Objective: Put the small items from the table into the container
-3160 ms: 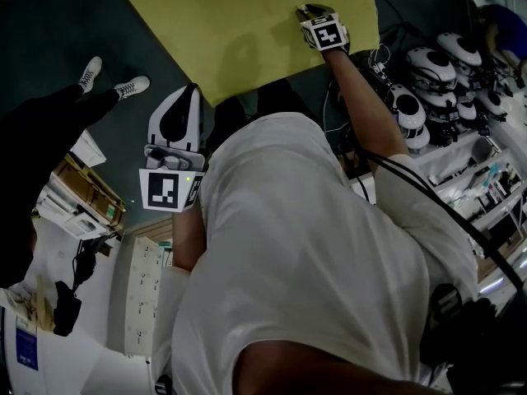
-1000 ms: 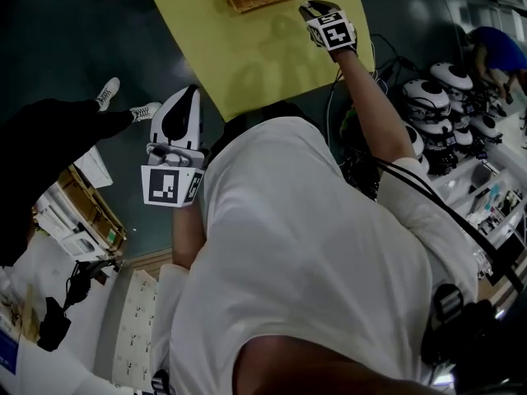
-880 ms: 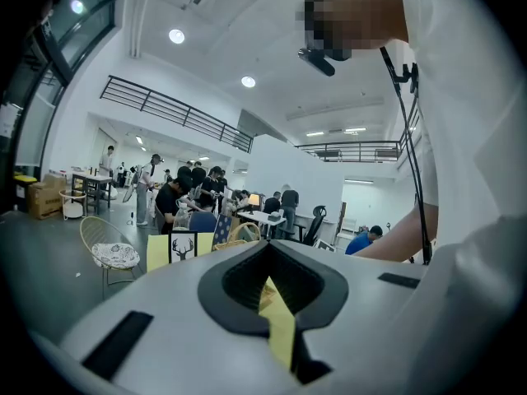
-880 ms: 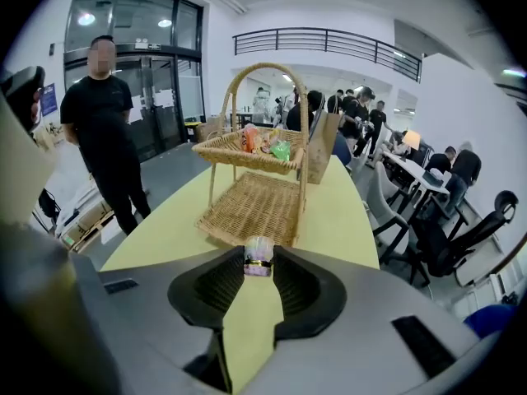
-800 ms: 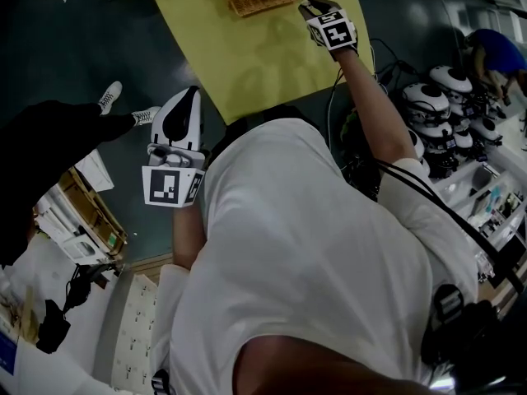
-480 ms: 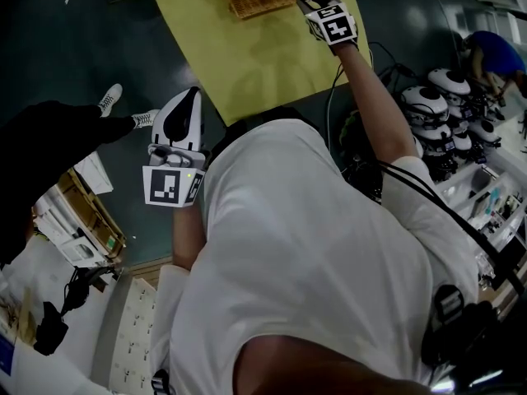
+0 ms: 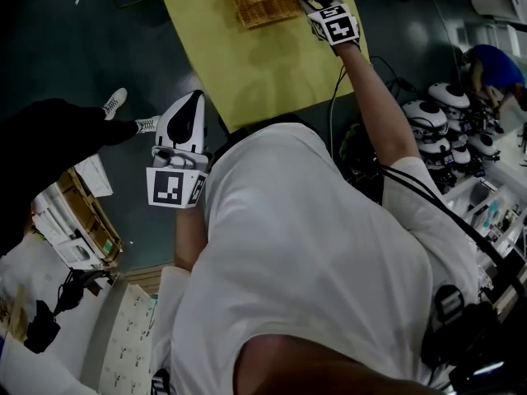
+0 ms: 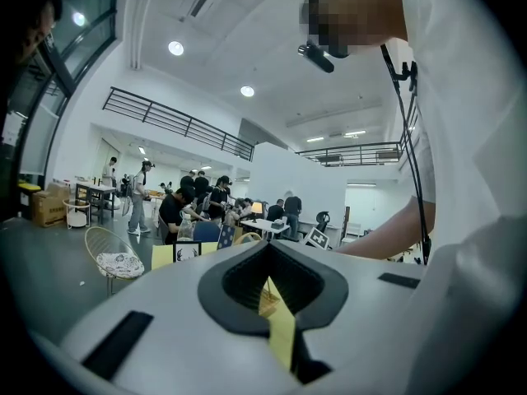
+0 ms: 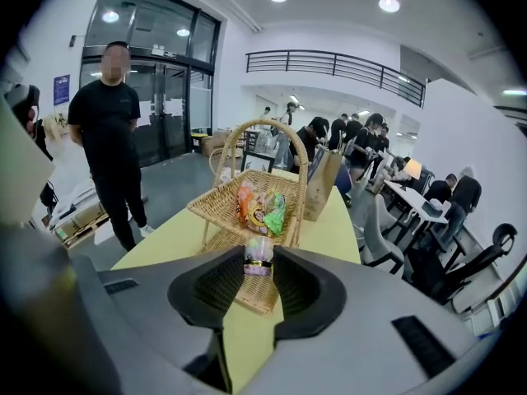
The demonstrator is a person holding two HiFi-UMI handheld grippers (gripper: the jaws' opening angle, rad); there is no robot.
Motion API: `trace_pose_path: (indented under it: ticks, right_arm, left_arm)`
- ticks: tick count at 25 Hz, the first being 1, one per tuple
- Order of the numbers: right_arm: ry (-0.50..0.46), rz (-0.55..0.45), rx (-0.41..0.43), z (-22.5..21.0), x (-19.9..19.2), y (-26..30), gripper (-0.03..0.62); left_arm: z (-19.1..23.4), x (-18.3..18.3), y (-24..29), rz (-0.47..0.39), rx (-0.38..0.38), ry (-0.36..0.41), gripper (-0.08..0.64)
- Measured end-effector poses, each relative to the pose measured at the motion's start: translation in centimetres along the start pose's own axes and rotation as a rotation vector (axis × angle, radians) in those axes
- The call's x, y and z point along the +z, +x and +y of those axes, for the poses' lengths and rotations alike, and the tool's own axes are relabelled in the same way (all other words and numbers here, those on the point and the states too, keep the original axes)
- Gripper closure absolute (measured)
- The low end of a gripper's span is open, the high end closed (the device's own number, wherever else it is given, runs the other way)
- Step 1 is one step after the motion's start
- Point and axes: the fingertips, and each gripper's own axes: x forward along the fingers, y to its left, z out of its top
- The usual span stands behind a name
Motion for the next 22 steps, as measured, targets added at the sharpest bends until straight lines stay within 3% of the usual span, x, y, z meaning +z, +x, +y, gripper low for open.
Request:
trace_pose_path:
  ticks: [9, 22]
  right_arm:
    - [-0.031, -0.035, 0.005, -0.3, 3.9, 1.0, 0.469]
    - [-0.047, -0.056, 0.013, 0.0, 6.5, 2.2, 0.469]
  left_arm:
    - [1.1, 0.9, 0.0, -0.021, 0.022, 0.005, 0.552]
    - [2.6, 1.4, -0.1, -0.025, 0.044, 0.007, 0.552]
